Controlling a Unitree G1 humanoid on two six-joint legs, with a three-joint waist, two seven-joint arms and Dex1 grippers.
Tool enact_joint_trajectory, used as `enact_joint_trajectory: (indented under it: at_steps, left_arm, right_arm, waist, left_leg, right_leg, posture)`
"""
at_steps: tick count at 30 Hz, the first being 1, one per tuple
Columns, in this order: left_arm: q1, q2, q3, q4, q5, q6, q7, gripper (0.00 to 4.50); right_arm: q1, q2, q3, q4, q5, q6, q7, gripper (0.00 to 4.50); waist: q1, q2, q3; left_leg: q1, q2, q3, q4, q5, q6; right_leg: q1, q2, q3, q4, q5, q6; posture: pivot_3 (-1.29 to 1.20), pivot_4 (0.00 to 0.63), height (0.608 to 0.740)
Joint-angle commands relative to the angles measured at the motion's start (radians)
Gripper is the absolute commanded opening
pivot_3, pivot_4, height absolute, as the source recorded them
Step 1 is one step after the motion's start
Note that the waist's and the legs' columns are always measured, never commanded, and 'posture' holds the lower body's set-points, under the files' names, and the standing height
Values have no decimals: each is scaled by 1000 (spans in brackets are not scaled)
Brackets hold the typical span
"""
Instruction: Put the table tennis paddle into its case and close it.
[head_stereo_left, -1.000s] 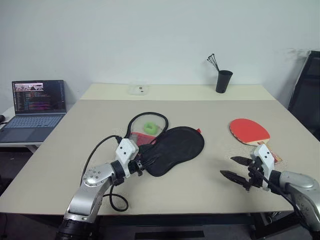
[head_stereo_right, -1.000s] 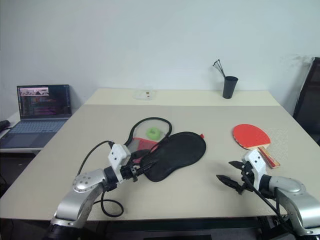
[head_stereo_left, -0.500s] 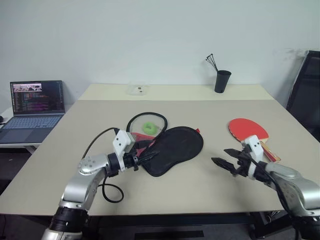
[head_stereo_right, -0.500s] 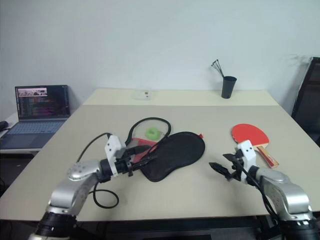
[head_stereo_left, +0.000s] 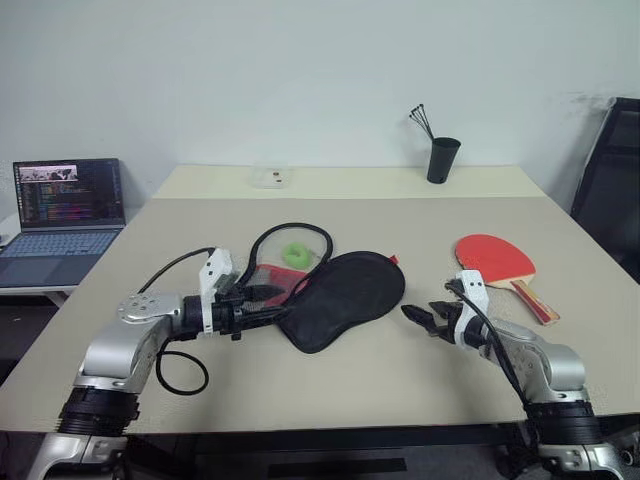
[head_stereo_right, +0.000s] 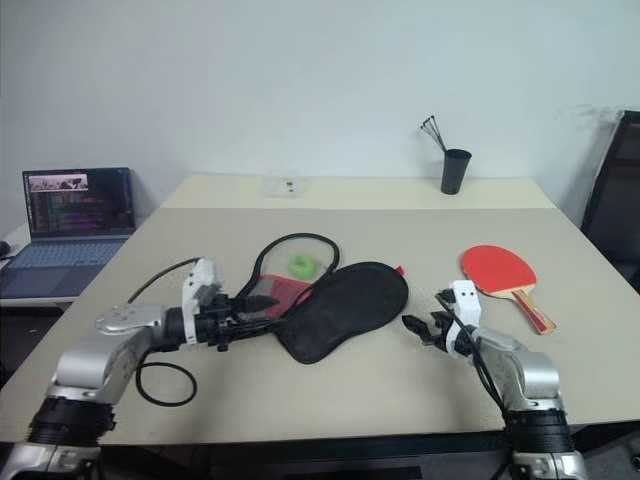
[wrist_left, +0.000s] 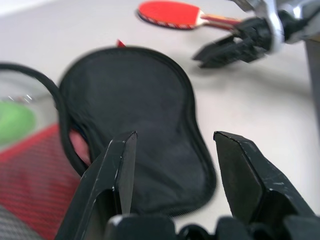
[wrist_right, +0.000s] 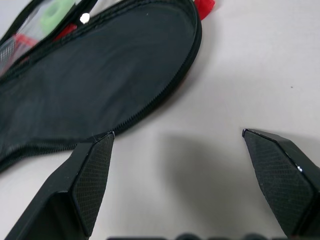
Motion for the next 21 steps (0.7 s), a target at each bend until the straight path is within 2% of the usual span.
enact_joint_trajectory:
  at_steps: [1, 13, 21]
  left_arm:
    - [-16, 25, 31, -52, -25, 13, -11, 2672]
    - [6, 23, 43, -112, -22, 37, 8, 2672]
    - [18, 15, 37, -117, -13, 23, 23, 2672]
  right_arm:
    - [-32, 46, 12, 21, 14, 22, -8, 4479]
    - [-81, 199, 134, 22, -17, 43, -14, 4479]
    - [-101, 278, 115, 4, 5, 77, -59, 4479]
  waist:
    - [-3, 0, 0]
    - [-19, 0, 0]
    - [-19, 0, 0]
  left_leg:
    - [0, 0, 0, 0, 0, 0]
    - [2, 1, -1, -1, 0, 0]
    - [2, 2, -1, -1, 0, 0]
  right_leg:
    - [0, 0, 0, 0, 0, 0]
    - [-1, 5, 2, 1, 0, 0]
    - [-1, 5, 2, 1, 0, -1]
  posture:
    - [0, 150, 740]
    - [0, 150, 740]
    - [0, 150, 740]
